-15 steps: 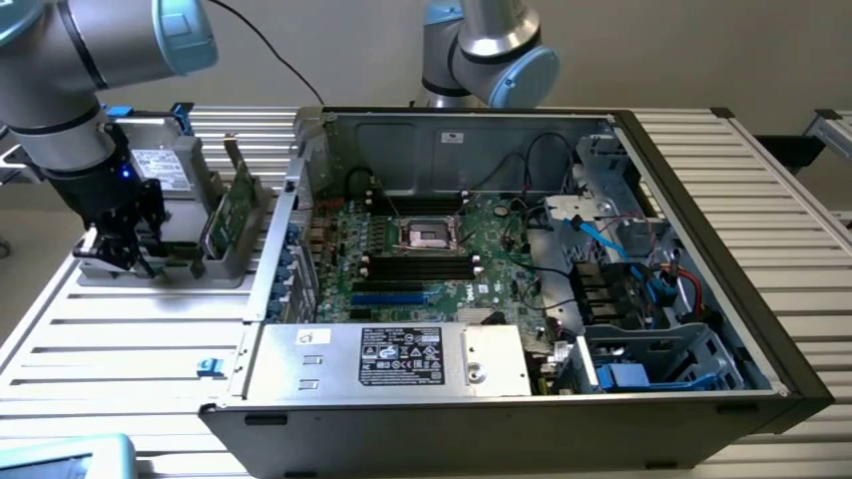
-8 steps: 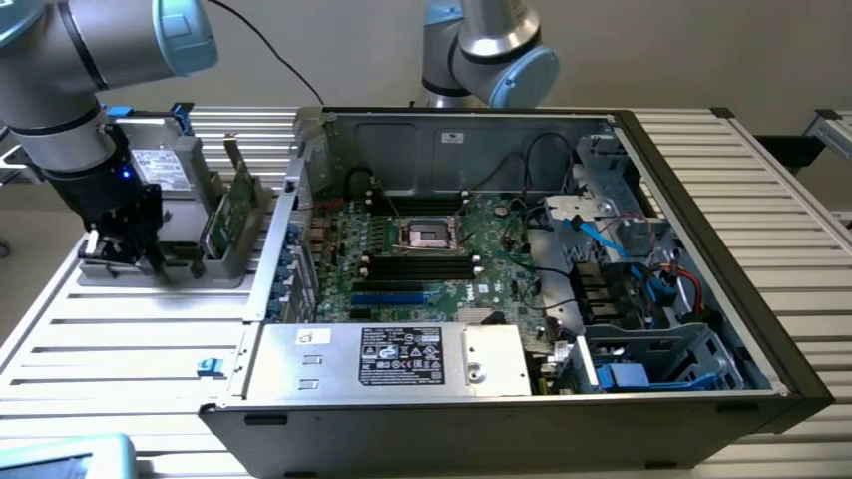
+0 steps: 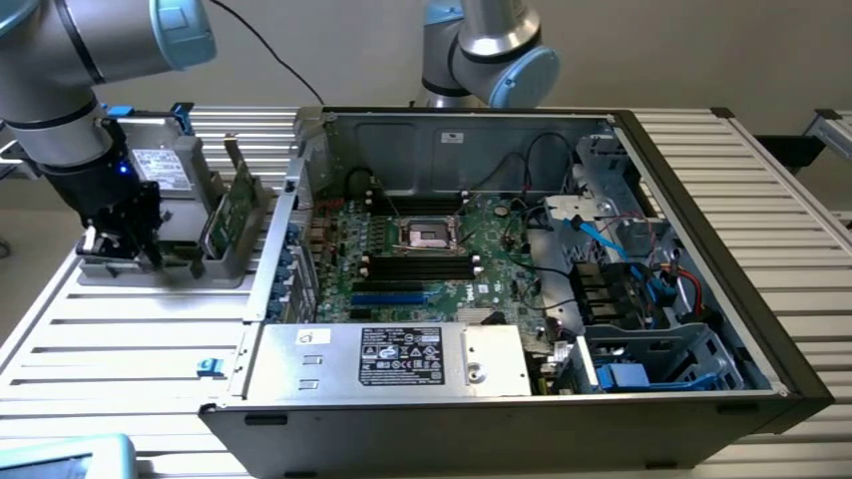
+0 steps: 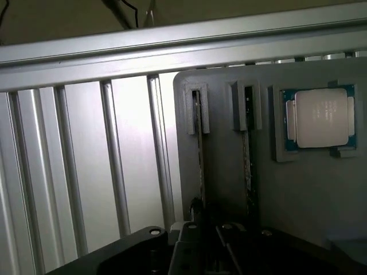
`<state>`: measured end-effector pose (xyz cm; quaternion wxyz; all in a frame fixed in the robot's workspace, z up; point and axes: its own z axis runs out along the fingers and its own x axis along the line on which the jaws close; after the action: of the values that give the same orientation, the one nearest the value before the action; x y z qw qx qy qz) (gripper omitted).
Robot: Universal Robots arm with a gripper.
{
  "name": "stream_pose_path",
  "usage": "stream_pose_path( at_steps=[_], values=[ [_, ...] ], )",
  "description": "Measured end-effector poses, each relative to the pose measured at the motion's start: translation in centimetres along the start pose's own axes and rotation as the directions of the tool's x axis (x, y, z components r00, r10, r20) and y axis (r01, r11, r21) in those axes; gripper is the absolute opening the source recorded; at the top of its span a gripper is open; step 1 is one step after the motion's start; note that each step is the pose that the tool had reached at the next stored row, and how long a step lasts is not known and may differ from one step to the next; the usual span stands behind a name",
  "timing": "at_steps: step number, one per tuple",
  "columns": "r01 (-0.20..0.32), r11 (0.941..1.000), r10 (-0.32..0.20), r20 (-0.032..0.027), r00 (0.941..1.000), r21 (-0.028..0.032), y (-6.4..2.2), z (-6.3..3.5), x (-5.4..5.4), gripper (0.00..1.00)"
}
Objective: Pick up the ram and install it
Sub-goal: 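Pick up the ram and move it above insertion slot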
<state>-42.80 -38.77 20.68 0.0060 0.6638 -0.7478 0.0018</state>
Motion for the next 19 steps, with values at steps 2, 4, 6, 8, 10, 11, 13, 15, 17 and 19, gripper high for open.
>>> stream_pose_path(
  at_steps=[2, 4, 6, 8, 10, 11, 13, 15, 17, 19],
  values=[
    [0.003, 1.0, -0.003, 0.0001, 1.0, 0.0003, 0.0, -0.9, 0.0, 0.14],
    [0.005, 1.0, -0.005, 0.0002, 1.0, 0.0006, 0.01, -1.8, 0.0, 0.14],
    [0.008, 1.0, -0.008, 0.0001, 1.0, 0.0008, 0.01, -2.7, 0.0, 0.14],
    [0.012, 0.9999, -0.012, 0.0001, 0.9999, 0.0009, 0.02, -3.58, 0.0, 0.14],
    [0.023, 0.9997, -0.023, 0.0, 0.9997, 0.0012, 0.02, -4.49, 0.0, 0.14],
    [0.031, 0.9995, -0.031, -0.0001, 0.9995, 0.0015, 0.02, -4.88, 0.1, 0.14],
    [0.052, 0.9987, -0.052, 0.0, 0.9987, 0.0036, 0.02, -5.43, 0.1, 0.14],
    [0.073, 0.9973, -0.073, 0.0001, 0.9973, 0.0065, 0.02, -5.9, 0.1, 0.14],
    [0.084, 0.9964, -0.084, 0.0002, 0.9965, 0.008, 0.02, -6.52, 0.1, 0.14],
    [0.089, 0.996, -0.089, 0.0001, 0.996, 0.0082, 0.03, -7.38, 0.2, 0.14]
  ],
)
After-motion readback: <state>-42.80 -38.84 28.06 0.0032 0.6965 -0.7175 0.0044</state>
